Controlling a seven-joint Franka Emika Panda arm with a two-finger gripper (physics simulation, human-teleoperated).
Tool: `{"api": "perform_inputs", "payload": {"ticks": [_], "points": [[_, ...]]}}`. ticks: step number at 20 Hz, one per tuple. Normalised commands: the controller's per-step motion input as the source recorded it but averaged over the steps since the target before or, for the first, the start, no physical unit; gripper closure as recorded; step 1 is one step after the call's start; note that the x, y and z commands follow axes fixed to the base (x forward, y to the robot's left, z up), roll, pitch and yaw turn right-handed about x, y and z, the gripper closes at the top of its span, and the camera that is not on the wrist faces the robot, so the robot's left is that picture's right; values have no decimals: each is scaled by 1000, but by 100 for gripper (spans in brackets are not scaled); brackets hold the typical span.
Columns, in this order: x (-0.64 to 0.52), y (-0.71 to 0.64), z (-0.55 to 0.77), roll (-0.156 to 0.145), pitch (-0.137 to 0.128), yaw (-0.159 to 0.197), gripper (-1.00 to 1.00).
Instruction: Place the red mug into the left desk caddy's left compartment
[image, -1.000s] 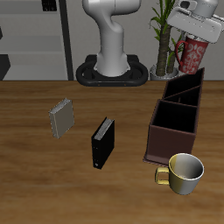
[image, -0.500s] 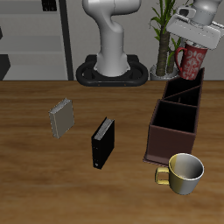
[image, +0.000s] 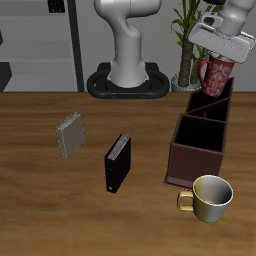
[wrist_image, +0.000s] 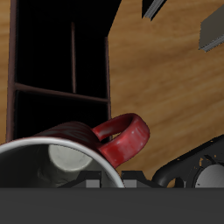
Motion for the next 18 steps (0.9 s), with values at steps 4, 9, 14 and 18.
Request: {"api": "perform_inputs", "payload": {"ticks": [4, 9, 14, 18], "points": [[115, -12, -148, 24, 38, 3, -100], [93, 40, -71, 41, 2, 32, -100], [-9, 6, -4, 18, -3, 7, -100], [-14, 24, 4, 5, 9, 1, -100]]}}
